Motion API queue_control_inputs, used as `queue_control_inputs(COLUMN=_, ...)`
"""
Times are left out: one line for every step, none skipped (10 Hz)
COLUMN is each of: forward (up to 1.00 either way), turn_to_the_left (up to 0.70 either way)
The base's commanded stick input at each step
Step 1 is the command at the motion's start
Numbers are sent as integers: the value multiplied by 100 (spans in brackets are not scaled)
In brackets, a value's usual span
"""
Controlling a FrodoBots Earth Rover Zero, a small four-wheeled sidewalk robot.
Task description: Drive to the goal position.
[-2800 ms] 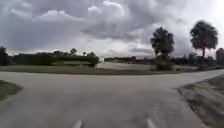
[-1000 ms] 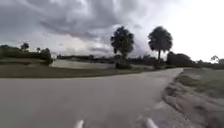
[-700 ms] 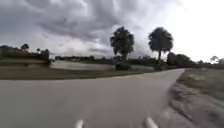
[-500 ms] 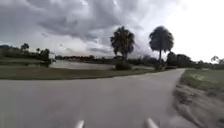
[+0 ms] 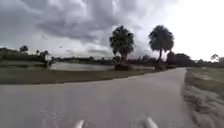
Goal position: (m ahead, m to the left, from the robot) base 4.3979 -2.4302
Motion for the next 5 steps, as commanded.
queue_control_inputs(forward=85, turn_to_the_left=-34)
queue_control_inputs(forward=85, turn_to_the_left=-34)
queue_control_inputs(forward=85, turn_to_the_left=-34)
queue_control_inputs(forward=85, turn_to_the_left=-34)
queue_control_inputs(forward=85, turn_to_the_left=-34)
